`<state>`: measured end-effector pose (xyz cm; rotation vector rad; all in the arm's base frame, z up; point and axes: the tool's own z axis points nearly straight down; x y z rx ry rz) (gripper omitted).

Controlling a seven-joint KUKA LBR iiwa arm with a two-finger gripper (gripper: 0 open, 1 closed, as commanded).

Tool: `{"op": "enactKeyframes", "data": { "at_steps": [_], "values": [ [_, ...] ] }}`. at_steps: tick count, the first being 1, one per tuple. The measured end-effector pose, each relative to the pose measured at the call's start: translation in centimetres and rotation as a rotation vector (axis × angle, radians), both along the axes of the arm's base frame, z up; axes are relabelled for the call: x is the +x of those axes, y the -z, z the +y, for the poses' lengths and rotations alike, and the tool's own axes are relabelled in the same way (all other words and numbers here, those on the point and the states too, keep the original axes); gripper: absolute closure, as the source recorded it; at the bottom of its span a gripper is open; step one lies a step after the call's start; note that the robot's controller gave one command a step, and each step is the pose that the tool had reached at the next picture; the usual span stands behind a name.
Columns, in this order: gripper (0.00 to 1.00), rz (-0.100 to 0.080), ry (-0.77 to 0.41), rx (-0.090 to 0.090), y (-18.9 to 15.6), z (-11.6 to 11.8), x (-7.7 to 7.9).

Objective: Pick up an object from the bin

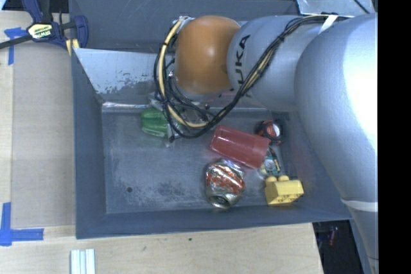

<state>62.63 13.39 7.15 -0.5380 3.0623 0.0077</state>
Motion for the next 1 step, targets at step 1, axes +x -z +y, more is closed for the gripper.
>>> {"op": "enactKeyframes", "data": {
  "at_steps": [1],
  "values": [
    [1.0,0.0,0.001,0.0,-0.07,-0.02,0.01]
  ]
}}
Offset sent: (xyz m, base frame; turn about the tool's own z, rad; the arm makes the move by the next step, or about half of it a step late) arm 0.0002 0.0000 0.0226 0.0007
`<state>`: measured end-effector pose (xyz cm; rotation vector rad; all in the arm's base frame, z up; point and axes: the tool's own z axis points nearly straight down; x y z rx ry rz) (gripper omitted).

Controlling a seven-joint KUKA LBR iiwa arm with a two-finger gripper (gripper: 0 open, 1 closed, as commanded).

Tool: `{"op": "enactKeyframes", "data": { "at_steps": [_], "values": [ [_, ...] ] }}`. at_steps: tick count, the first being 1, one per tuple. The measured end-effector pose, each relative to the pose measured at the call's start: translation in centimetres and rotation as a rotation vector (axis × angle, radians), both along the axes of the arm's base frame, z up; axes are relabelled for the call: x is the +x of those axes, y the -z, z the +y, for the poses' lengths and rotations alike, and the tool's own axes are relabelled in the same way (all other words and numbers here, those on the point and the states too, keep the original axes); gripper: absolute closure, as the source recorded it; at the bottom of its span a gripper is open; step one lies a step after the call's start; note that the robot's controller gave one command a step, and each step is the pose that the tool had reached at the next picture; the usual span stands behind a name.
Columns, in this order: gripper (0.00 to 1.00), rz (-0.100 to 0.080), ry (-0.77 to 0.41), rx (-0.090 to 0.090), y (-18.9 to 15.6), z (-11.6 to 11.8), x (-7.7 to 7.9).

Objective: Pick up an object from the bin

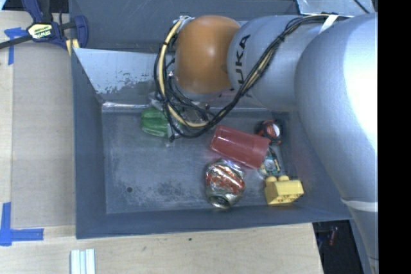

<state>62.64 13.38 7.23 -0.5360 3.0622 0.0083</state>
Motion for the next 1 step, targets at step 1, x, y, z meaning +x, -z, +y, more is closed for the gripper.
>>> {"op": "enactKeyframes", "data": {
  "at_steps": [1],
  "values": [
    [1.0,-0.001,0.001,0.0,-0.69,-0.01,-0.03]
  ]
}}
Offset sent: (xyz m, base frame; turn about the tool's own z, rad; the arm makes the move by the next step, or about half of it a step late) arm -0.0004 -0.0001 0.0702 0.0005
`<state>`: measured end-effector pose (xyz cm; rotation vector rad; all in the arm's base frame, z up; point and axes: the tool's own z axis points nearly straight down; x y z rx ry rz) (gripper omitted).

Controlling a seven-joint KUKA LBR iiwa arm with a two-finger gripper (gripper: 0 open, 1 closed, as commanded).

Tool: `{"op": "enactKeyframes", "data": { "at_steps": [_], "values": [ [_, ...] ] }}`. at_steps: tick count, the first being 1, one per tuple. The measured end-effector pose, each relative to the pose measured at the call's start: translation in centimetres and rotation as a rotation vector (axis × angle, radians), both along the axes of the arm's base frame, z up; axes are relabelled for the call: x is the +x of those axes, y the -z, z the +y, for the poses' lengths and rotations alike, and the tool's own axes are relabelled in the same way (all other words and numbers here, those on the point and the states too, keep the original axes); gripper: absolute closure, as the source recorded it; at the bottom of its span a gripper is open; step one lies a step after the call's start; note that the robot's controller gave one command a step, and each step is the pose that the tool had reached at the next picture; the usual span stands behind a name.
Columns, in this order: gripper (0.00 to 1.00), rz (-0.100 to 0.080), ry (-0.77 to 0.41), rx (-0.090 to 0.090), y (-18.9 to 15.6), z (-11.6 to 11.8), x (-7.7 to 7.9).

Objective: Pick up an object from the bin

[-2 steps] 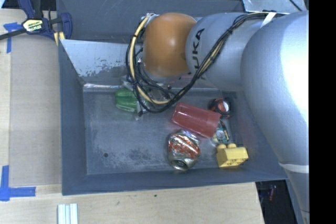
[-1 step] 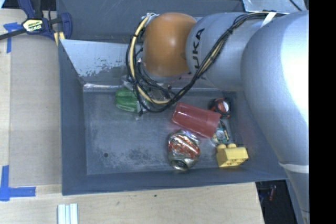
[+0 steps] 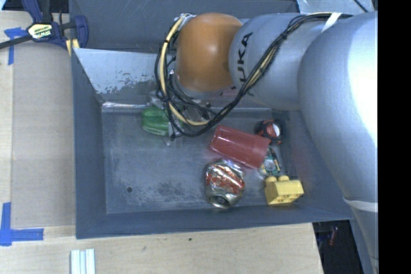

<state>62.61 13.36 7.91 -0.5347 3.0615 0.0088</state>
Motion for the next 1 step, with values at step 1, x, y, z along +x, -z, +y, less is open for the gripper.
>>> {"op": "enactKeyframes", "data": {
  "at_steps": [1],
  "values": [
    [1.0,0.004,0.001,-0.001,-2.91,-0.03,-0.13]
  ]
}}
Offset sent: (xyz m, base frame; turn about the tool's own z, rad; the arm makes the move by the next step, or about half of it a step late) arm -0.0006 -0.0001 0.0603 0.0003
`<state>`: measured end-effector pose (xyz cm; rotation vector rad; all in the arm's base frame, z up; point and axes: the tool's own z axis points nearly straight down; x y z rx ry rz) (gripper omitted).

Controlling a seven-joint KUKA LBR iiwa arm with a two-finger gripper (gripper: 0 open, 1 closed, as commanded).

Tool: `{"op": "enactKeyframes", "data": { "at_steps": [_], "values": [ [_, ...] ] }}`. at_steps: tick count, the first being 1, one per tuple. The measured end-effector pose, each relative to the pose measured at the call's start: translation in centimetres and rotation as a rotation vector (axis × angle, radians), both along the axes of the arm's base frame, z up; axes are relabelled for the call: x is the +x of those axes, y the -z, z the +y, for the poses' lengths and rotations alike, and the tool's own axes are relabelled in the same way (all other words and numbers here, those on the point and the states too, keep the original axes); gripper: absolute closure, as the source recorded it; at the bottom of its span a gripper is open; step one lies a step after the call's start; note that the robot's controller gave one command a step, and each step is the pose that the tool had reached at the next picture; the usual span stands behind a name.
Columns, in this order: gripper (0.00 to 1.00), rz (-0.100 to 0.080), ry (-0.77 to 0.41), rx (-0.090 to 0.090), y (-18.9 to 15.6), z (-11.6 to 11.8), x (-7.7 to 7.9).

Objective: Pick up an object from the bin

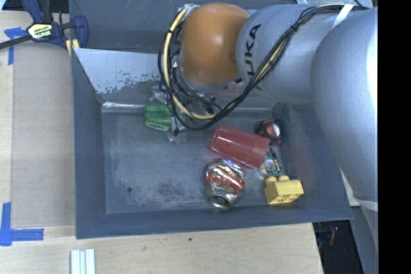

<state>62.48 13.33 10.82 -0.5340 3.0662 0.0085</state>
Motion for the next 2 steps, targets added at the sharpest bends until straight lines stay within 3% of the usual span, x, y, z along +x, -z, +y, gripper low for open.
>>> {"op": "enactKeyframes", "data": {
  "at_steps": [2],
  "values": [
    [1.0,-0.011,0.002,0.002,-4.2,0.0,0.3]
  ]
}}
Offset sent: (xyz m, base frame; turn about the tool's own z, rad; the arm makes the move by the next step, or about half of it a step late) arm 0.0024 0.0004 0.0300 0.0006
